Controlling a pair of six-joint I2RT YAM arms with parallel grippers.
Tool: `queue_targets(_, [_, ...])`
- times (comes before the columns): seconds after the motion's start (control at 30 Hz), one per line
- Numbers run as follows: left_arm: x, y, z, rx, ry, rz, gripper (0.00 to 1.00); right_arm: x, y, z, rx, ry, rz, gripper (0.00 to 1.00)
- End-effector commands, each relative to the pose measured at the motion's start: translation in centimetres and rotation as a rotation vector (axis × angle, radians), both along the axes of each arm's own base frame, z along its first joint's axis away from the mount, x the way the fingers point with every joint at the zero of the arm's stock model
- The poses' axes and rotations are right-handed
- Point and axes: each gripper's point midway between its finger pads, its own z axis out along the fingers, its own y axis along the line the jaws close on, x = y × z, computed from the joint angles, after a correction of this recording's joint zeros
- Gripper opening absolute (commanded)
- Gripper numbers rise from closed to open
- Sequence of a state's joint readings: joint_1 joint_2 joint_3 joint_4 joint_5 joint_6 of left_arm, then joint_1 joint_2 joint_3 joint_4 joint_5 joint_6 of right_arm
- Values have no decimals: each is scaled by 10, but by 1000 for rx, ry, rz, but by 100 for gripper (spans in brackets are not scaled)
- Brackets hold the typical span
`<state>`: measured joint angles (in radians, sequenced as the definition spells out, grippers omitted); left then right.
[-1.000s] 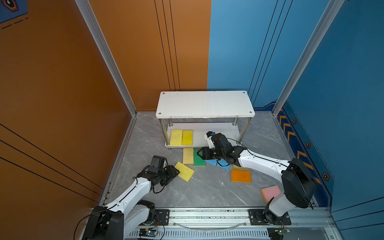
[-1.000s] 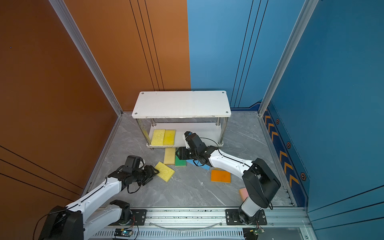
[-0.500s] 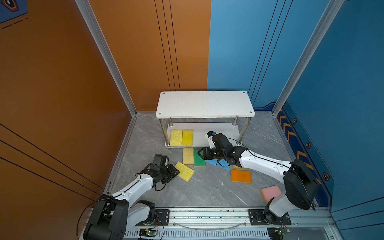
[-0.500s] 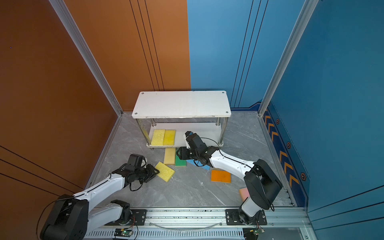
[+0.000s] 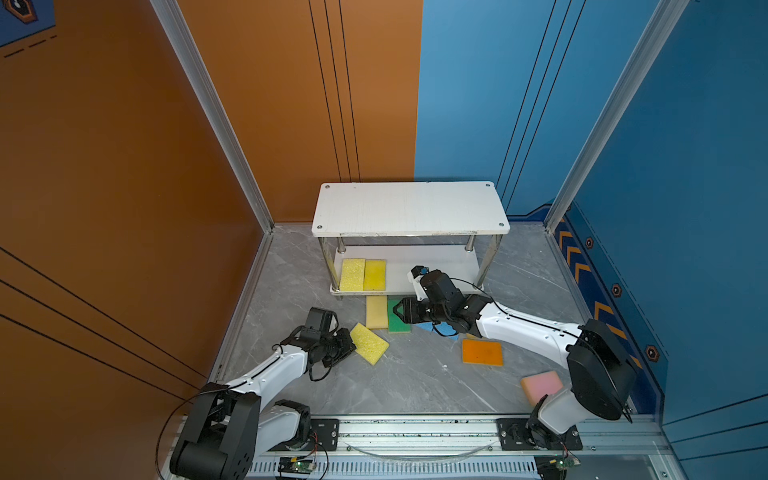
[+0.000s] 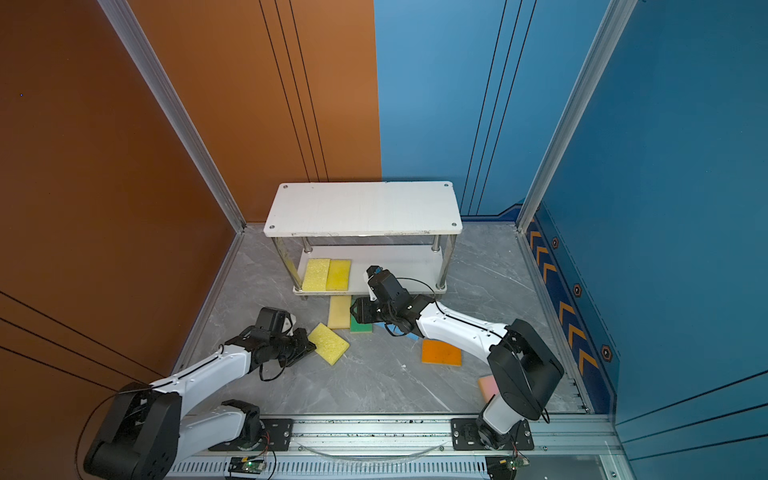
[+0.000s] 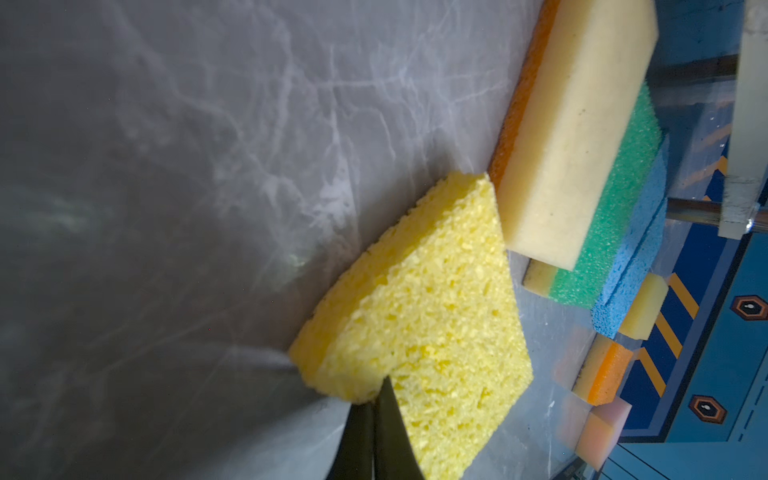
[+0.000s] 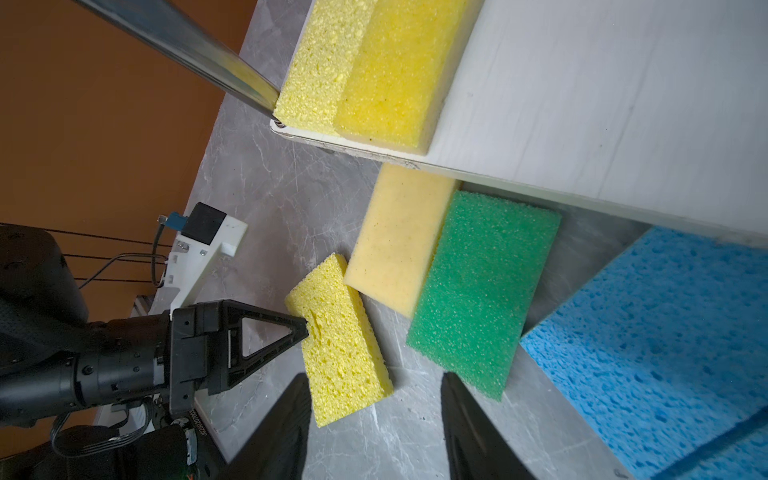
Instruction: Place and organize the cleaning sponges onto the shelf
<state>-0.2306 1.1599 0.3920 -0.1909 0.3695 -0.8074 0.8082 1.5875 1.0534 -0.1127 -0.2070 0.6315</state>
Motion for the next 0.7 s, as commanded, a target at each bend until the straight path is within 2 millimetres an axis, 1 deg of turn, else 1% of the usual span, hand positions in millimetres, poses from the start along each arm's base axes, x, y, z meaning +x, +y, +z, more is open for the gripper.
queue_targets(0.0, [-1, -3, 13, -13, -13, -41, 0, -6, -7, 3, -27, -6, 1, 53])
queue_targets(0.13, [1, -9, 30, -27, -38, -81, 0, -17, 0, 4, -25, 20, 67, 53])
queue_targets(0.3, [1, -24, 58, -81, -63, -168, 0, -44, 9, -3, -43, 116, 237, 54])
queue_targets(0.37, [-1, -32, 69, -109, -76, -212, 0, -58, 10, -6, -53, 147, 296, 54])
queue_targets(0.5, [-3, -46, 88, -169, -102, -282, 0, -75, 8, -6, -61, 169, 360, 56])
queue_targets(0.6, [-3, -51, 96, -188, -113, -304, 0, -84, 8, -6, -66, 177, 390, 59])
queue_targets(0.67, [-3, -52, 98, -193, -117, -309, 0, -87, 6, -8, -79, 178, 395, 59])
